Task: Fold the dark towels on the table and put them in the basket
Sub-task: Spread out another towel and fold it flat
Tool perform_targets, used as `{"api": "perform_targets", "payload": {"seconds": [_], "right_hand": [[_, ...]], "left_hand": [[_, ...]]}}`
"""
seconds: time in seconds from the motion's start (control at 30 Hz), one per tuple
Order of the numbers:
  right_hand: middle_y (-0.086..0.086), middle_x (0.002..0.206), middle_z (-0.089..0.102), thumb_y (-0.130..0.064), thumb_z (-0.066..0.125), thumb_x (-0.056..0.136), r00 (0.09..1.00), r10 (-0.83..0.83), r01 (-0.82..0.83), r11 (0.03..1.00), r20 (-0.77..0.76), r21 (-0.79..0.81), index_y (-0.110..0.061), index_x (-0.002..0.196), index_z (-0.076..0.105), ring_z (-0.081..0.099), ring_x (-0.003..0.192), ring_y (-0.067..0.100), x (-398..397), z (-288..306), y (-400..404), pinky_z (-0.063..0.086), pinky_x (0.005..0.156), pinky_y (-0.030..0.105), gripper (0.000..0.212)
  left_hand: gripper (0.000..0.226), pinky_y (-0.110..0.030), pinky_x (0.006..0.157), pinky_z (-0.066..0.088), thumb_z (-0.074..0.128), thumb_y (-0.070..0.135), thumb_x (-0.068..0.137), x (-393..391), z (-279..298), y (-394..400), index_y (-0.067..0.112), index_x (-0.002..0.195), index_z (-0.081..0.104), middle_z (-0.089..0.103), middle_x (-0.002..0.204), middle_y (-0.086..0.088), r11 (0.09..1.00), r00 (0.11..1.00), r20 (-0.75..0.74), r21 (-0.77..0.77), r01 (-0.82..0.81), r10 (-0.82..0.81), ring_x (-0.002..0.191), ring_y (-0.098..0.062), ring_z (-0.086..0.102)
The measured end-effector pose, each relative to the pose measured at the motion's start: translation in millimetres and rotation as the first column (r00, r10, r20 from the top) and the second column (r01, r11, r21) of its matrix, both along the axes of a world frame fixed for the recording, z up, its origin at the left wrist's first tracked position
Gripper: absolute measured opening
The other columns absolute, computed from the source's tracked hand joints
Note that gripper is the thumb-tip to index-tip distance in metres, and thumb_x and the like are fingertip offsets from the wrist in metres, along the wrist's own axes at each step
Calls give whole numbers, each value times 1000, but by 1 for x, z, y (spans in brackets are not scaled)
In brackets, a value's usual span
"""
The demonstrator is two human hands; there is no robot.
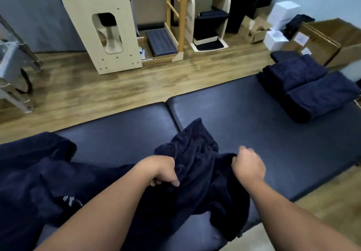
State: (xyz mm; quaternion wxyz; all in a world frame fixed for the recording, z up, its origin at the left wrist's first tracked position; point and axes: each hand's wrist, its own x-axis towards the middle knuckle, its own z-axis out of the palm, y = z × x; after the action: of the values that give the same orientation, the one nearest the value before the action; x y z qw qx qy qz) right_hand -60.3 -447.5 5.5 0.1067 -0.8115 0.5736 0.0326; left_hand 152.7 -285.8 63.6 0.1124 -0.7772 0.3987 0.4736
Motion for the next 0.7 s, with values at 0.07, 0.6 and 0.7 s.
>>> {"api": "perform_targets", "payload": {"seconds": [0.07, 0.6, 0.7], "right_hand": [[14, 110, 58, -24, 55, 95, 998, -50, 49, 999, 38, 17, -11, 106, 51, 61, 99, 37, 3, 0, 4, 52, 76, 40, 18], [7, 112, 59, -18, 58, 84, 962, -254, 231, 953, 100, 196, -24, 110, 47, 62, 103, 34, -45, -7, 63, 50, 83, 40, 30], [9, 107, 59, -14, 60, 81, 944, -291, 302, 952, 153, -56, -25, 112, 51, 59, 100, 37, -58, 14, 35, 49, 83, 43, 34]], "left_hand": [[44, -28, 55, 48, 62, 57, 90, 0, -4, -16, 15, 77, 55, 65, 80, -3, 996, 999, 49, -79, 28, -24, 66, -22, 63], [16, -41, 65, 62, 59, 32, 90, 25, -29, -83, 24, 102, 50, 74, 80, -10, 715, 903, -50, -593, -370, 427, 66, -29, 73], [34, -41, 82, 50, 62, 38, 95, 27, -22, -98, 27, 123, 46, 68, 108, -11, 533, 895, -67, -783, -322, 441, 105, -39, 61]]}}
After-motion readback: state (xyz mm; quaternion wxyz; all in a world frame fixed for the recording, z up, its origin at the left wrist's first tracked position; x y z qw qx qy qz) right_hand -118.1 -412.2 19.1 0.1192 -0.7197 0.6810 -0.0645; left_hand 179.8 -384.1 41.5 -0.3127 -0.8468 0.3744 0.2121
